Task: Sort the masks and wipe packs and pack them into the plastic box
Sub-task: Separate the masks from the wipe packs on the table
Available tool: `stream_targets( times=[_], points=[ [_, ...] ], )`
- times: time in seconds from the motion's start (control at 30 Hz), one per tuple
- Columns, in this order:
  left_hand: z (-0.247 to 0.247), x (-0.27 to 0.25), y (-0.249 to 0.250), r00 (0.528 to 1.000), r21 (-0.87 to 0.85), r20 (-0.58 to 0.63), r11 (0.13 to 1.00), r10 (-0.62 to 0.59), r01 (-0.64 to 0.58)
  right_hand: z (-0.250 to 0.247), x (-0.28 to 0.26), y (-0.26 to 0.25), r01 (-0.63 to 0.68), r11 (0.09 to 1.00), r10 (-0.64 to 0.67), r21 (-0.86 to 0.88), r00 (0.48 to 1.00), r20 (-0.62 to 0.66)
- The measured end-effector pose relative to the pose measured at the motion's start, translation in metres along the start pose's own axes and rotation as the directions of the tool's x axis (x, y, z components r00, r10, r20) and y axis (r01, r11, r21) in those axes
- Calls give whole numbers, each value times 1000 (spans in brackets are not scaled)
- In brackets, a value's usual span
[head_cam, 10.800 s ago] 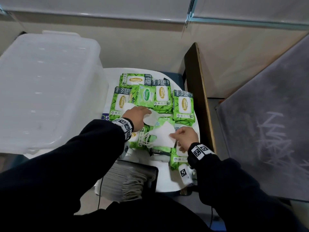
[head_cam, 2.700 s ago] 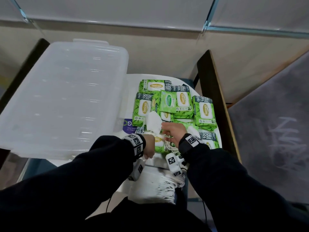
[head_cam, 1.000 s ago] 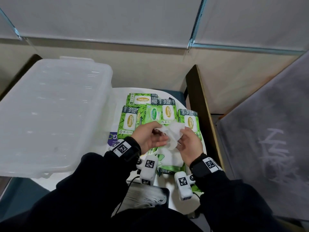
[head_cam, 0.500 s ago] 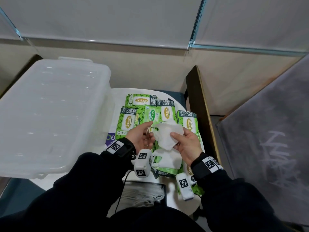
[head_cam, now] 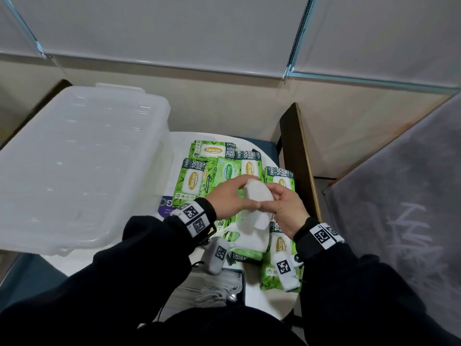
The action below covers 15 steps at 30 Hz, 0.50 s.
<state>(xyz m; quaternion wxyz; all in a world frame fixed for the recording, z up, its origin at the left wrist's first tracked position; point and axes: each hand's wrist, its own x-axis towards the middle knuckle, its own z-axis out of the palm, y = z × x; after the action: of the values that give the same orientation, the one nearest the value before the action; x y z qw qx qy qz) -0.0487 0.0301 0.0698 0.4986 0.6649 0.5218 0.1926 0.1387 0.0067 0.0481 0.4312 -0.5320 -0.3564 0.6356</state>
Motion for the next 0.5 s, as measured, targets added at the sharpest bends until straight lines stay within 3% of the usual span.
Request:
stream_targets(
  times=[0.17, 0.37, 0.5],
  points=[
    [-2, 3, -7, 998, -73, -55, 997, -40, 36, -9, -5, 2, -18, 1000, 20, 17, 995, -95],
    [3, -3, -13, 994, -279, 13, 955, -104, 104, -13, -17, 14, -46, 997, 56, 62, 984, -170],
    [9, -4, -11, 994, -332, -17, 938, -112, 100, -15, -20, 16, -72, 990, 93, 117, 979, -183]
  ],
)
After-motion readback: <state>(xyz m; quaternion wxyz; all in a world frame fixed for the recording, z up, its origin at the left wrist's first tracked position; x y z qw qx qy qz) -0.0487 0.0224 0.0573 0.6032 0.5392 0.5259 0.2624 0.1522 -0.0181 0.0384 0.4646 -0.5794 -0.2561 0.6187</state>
